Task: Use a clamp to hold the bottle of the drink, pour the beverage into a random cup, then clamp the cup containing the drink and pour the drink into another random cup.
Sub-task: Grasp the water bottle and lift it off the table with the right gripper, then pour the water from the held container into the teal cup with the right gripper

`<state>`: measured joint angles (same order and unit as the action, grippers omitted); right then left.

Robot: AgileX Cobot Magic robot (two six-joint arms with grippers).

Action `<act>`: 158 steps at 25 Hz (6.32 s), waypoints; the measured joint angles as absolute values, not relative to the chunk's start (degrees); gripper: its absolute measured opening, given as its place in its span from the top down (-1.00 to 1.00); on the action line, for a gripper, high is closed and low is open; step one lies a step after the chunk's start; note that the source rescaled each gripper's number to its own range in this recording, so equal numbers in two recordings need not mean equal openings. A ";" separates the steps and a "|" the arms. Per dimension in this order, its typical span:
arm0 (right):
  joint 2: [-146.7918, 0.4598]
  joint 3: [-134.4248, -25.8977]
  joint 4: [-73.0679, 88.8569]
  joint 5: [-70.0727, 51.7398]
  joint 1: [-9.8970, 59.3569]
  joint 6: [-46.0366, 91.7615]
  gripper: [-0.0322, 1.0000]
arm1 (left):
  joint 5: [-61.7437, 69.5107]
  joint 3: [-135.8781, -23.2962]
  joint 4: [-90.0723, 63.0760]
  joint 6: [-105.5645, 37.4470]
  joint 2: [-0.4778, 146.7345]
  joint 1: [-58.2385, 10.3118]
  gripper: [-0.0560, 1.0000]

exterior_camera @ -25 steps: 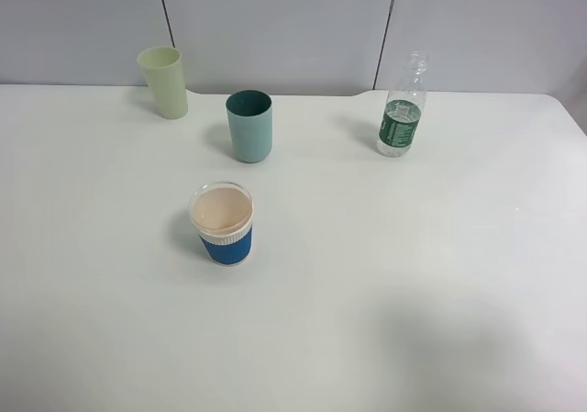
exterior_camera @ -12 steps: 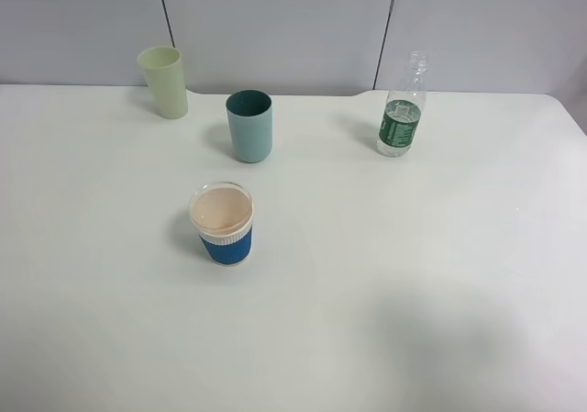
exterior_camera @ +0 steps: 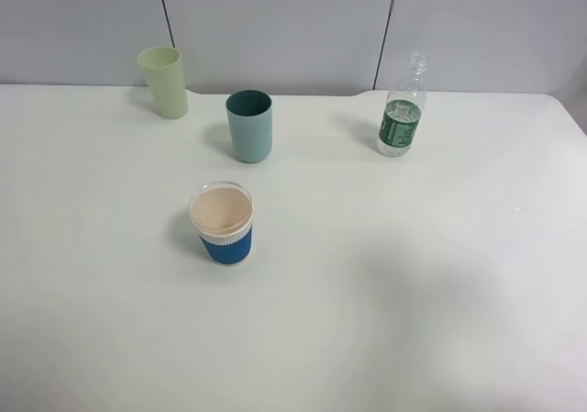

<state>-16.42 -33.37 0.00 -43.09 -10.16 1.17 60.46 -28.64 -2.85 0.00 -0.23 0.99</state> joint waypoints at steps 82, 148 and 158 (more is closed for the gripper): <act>-117.88 -43.56 -19.85 46.40 1.84 -1.42 -1.00 | 60.46 -28.64 -2.85 0.00 -0.23 0.99 -1.00; -118.42 -55.63 -39.10 46.26 7.48 -14.40 0.90 | 60.46 -28.64 -2.85 0.00 -0.23 0.99 -1.00; -113.95 -65.13 -38.98 26.31 15.71 -14.31 0.90 | 60.46 -28.64 -2.85 0.00 -0.23 0.99 -1.00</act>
<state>-113.95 -65.13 -38.98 26.31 15.71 -14.31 60.46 -28.64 -2.85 0.00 -0.23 0.99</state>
